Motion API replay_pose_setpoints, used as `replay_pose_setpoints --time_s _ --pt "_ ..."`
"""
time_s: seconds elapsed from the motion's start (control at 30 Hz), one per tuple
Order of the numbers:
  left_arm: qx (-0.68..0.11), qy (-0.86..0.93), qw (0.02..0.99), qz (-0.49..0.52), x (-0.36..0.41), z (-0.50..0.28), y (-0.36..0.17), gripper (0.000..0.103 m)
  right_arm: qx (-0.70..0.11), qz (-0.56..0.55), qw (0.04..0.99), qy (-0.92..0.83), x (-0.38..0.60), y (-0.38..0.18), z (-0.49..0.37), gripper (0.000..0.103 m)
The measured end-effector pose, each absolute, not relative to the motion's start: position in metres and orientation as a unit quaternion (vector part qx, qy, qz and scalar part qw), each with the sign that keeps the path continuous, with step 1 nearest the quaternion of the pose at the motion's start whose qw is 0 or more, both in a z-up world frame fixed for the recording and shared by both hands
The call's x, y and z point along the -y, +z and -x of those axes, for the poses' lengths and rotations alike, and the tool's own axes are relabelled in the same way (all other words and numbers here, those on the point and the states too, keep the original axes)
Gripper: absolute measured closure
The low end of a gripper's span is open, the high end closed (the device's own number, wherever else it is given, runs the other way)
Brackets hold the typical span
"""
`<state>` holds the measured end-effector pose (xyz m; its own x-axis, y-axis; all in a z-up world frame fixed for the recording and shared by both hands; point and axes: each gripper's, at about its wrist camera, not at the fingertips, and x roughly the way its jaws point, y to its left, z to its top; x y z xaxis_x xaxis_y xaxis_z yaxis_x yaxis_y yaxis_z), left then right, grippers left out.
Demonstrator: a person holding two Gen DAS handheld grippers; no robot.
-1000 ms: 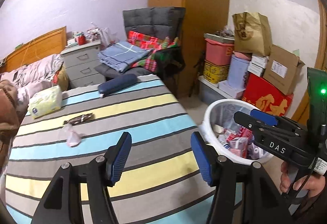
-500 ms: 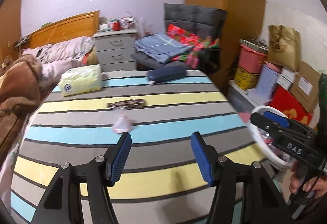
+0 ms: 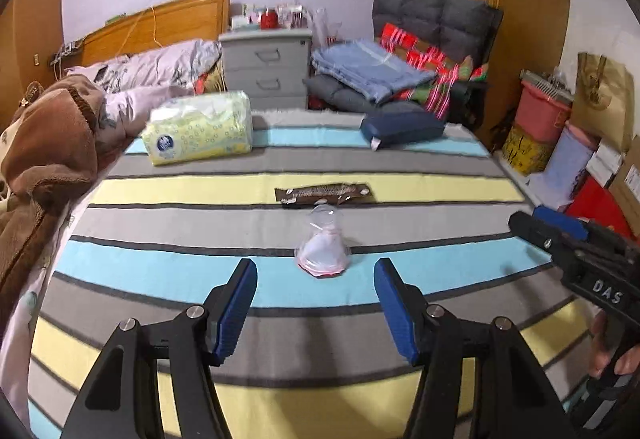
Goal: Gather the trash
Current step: 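Grasp the clear plastic cup with the left tool while the right tool grasps the brown coffee packet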
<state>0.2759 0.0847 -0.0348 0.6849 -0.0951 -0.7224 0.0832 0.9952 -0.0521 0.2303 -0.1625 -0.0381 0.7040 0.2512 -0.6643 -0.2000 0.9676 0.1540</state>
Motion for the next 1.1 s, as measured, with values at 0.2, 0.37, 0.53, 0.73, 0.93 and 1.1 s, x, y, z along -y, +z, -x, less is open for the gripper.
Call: replay_pose_setpoints --time_s 0.2,0.37,0.53,0.73,0.93,1.1 --pt "-0.426 -0.053 0.903 -0.004 -0.083 -0.314 -0.062 0.042 -0.37 -0.021 0.919 0.136 0.152 -0.043 -0.253 0.048" --pt "-0.429 -0.047 0.902 -0.015 -0.084 -0.339 -0.07 0.042 -0.378 -0.016 0.914 0.147 0.144 -0.049 -0.276 0.048" --pt "-0.435 -0.04 0.9 -0.007 -0.099 -0.344 -0.074 0.043 -0.379 -0.009 0.909 0.173 0.131 -0.048 -0.287 0.048" --pt "-0.434 -0.037 0.9 0.009 -0.126 -0.338 -0.073 0.055 -0.388 0.003 0.896 0.215 0.106 -0.054 -0.3 0.048" --pt "-0.436 -0.015 0.9 0.007 -0.151 -0.333 -0.073 0.055 -0.384 0.041 0.89 0.241 0.082 -0.055 -0.302 0.048" --pt "-0.434 -0.008 0.901 0.025 -0.171 -0.328 -0.072 0.055 -0.394 0.038 0.878 0.269 0.068 -0.058 -0.317 0.048"
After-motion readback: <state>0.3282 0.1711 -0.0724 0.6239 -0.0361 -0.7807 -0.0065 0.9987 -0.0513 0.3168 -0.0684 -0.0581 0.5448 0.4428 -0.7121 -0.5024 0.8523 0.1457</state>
